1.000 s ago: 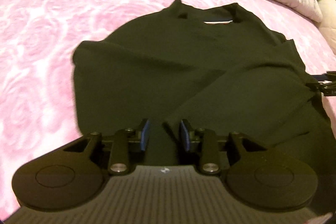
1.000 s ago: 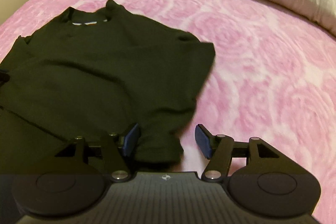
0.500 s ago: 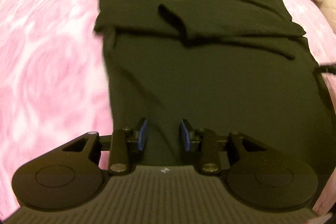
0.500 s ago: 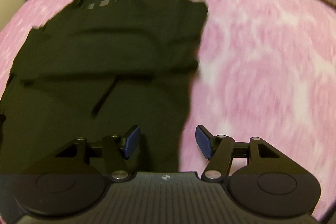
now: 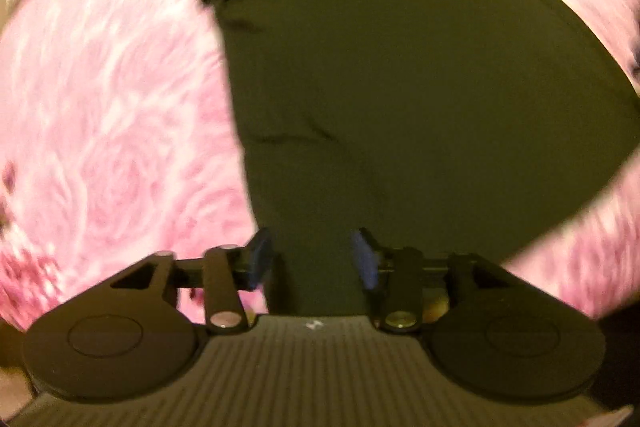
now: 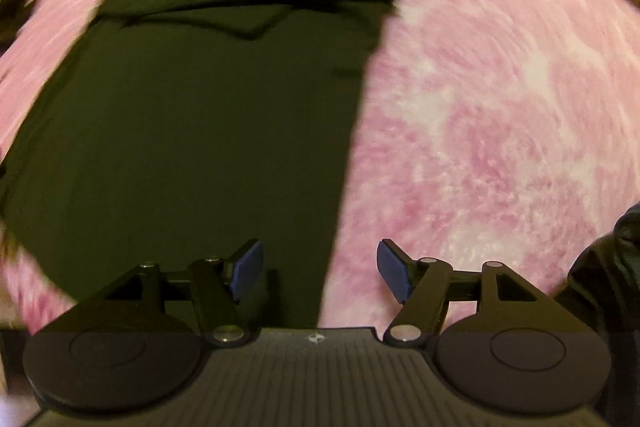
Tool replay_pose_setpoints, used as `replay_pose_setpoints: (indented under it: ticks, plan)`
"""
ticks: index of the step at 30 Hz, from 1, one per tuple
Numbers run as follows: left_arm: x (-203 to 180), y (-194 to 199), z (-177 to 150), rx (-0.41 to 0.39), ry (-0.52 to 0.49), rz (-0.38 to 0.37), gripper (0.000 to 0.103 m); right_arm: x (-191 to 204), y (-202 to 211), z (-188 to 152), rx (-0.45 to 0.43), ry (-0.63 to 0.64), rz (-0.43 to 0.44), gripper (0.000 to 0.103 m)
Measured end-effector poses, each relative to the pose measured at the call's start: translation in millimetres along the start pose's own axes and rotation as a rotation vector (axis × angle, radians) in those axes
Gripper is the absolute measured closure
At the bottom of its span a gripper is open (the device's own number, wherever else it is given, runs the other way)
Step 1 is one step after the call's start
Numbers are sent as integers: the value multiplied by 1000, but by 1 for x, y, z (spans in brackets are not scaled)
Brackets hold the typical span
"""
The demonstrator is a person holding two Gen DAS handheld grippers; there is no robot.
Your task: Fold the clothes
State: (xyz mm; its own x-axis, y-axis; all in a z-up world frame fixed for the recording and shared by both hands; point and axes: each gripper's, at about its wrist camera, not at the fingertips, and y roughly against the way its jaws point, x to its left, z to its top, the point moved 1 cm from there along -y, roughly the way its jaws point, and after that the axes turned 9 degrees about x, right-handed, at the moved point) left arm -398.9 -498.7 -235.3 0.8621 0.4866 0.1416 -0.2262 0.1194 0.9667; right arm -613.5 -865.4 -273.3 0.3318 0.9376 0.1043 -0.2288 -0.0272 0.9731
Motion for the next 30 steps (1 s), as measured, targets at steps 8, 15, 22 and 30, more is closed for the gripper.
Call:
replay_pose_setpoints:
  ticks: [8,15,22,30]
  plan:
    - [-108,-3,-58,-47,-519,210,32,75,12,-67,-93,398,-22,33]
    - [-111,-29,-66,-110,-682,338,30,108,0,-95,-134,456,-58,33]
    - [-46,-35,-67,-136,-661,375,35,149,-22,-98,-186,579,-97,32]
    - [-49,-46,-65,-198,-808,434,73,143,-40,-116,-255,697,-351,29]
